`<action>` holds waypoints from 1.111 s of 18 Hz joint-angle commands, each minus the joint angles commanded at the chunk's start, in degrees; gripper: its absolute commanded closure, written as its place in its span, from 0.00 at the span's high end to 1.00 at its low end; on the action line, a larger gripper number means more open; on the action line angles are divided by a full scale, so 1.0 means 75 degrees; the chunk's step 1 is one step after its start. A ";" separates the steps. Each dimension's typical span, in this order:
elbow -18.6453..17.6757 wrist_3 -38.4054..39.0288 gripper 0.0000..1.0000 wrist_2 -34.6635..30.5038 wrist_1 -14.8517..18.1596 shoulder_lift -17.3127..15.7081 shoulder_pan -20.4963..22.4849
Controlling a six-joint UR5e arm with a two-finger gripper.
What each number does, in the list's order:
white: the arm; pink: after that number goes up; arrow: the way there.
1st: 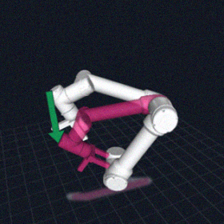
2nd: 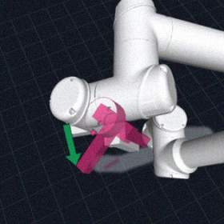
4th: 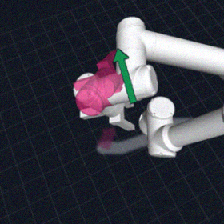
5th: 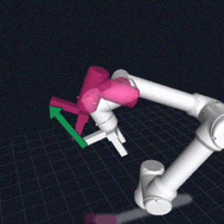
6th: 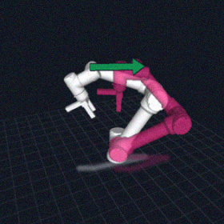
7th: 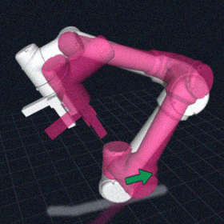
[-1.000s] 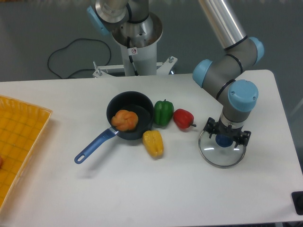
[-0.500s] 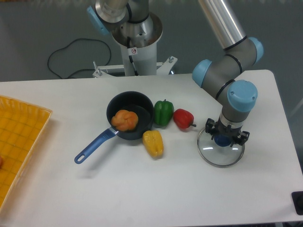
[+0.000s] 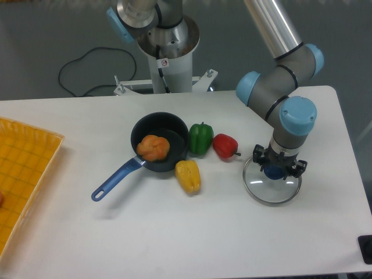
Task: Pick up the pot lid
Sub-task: 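Close the gripper on the blue knob, then lift the glass lid by its knob off the table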
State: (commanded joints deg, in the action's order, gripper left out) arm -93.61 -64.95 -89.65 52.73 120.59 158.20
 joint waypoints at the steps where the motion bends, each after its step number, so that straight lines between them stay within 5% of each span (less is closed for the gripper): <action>1: 0.0000 0.0000 0.70 0.0000 0.0000 -0.0012 0.0012; 10: 0.0082 -0.0023 0.70 0.0000 0.0164 -0.0469 0.0035; 20: 0.0433 -0.0328 0.70 -0.0012 0.1136 -0.0879 0.0258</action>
State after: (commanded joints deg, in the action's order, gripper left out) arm -90.35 -67.41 -89.74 61.26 114.00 160.14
